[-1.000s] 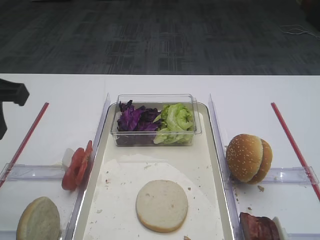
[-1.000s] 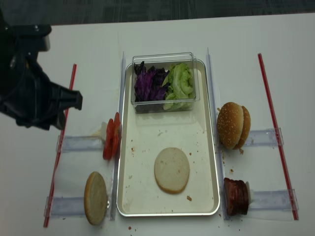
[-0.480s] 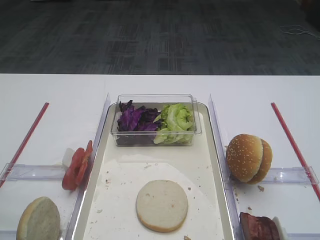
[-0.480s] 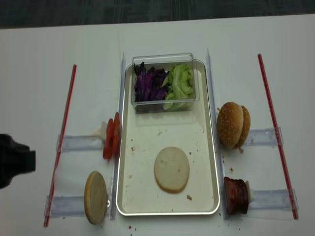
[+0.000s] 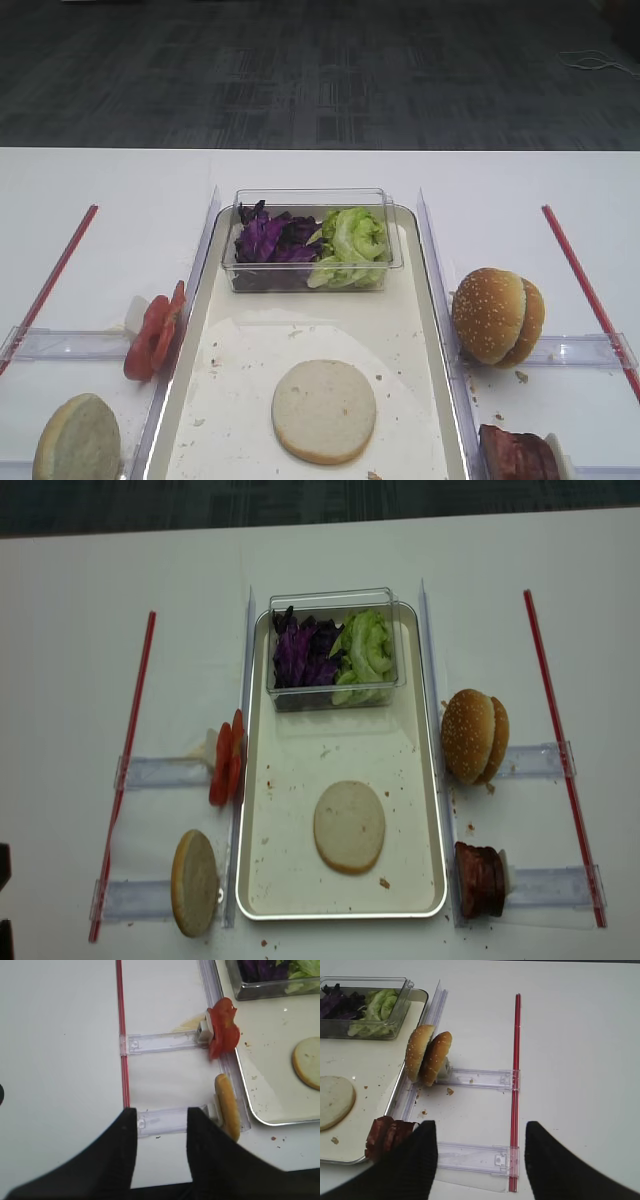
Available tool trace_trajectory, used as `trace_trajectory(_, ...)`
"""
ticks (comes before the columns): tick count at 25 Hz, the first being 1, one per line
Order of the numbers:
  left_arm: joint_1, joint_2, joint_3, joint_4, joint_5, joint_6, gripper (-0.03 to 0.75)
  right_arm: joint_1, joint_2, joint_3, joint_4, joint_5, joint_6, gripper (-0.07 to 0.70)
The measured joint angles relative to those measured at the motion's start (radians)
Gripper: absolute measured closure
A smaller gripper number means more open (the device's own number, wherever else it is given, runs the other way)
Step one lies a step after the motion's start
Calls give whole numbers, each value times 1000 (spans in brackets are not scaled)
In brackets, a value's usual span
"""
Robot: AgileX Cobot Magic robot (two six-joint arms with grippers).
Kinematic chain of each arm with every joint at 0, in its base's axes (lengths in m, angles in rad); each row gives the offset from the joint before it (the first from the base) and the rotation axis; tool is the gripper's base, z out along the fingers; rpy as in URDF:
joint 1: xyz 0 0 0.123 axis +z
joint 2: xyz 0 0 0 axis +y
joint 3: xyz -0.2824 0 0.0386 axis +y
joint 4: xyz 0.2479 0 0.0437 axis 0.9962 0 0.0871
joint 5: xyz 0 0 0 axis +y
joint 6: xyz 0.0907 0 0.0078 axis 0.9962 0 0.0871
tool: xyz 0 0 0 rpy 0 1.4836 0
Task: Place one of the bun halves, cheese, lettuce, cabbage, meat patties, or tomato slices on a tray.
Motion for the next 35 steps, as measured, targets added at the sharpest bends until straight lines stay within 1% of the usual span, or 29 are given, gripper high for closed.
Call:
trace_trajectory(5, 0, -152, 77, 0, -2, 17, 481, 0, 0, 0, 0, 0, 0, 227)
trace_trajectory(10, 0, -276, 151, -2, -27, 23, 481, 0, 0, 0, 0, 0, 0, 227)
trace_trajectory(17, 0, -369, 250, -2, -68, 30, 481, 0, 0, 0, 0, 0, 0, 227)
trace_trajectory(23, 0, -369, 268, -2, -71, 61, 481, 0, 0, 0, 0, 0, 0, 227)
trace_trajectory(35, 0, -371, 268, 0, -71, 65, 481, 0, 0, 0, 0, 0, 0, 227)
